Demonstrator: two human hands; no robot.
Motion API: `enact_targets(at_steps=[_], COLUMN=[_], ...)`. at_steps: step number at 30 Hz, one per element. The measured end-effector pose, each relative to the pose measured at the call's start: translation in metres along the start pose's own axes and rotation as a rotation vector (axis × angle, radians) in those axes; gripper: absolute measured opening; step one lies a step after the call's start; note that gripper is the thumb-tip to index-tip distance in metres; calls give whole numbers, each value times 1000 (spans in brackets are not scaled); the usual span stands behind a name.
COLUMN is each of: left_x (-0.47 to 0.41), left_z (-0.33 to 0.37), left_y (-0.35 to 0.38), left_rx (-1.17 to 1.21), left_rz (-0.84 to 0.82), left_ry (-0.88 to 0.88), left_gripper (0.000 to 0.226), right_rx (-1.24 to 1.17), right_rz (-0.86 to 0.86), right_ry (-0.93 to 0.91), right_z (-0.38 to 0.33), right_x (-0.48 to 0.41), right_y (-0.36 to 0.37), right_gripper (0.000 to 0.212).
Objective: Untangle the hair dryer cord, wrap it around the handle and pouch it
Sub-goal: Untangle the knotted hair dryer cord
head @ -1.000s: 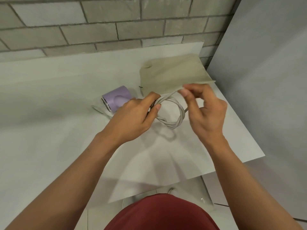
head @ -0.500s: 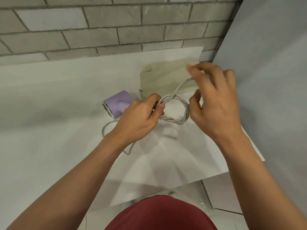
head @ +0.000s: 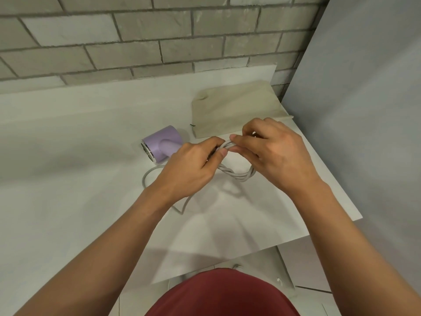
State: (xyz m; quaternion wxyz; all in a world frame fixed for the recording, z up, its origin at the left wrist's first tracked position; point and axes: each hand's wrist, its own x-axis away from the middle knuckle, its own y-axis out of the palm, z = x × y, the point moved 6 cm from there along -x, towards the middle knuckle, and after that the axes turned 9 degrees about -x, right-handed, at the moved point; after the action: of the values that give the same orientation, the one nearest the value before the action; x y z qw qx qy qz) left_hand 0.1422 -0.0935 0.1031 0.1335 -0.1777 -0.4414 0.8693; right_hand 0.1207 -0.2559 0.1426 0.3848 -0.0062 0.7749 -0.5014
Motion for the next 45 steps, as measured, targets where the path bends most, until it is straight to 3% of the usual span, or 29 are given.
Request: enact_targets(at_steps=[10, 17, 21, 23, 25, 28, 32, 36, 41, 45], left_x=[0, -2, -7, -7, -7, -9, -7, -7, -1, -2], left_z=[5, 3, 2, 3, 3, 2, 3, 1, -1, -2], left_y=[4, 0, 0, 2, 4, 3, 3, 8, 4, 6], left_rx=[17, 81, 43, 23, 36, 57, 36, 3, 71, 131], left_rz=[-85, 11, -7, -17, -24, -17, -50, -78, 18, -21], left_ry=[63, 28, 16, -5, -31, -46, -13, 32, 63, 36], left_gripper=[31, 20, 18, 20, 20, 20, 17, 15, 17, 17], right_rx=[-473, -690, -528, -307, -184, -20, -4, -33, -328, -381], right_rz=[138, 488, 439, 360, 251, 20, -12, 39, 342, 269], right_ry=[210, 478, 644, 542, 257, 1, 28, 38, 294, 444], right_z=[20, 52, 63, 49, 22, -8, -1, 10, 51, 62], right_x=[9, 14, 20, 17, 11, 5, 0, 2, 7, 8], right_y=[-18, -52, -31, -30, -25, -8, -5, -20, -68, -55], right_gripper=[11, 11, 8, 29, 48, 40, 20, 13, 15, 14])
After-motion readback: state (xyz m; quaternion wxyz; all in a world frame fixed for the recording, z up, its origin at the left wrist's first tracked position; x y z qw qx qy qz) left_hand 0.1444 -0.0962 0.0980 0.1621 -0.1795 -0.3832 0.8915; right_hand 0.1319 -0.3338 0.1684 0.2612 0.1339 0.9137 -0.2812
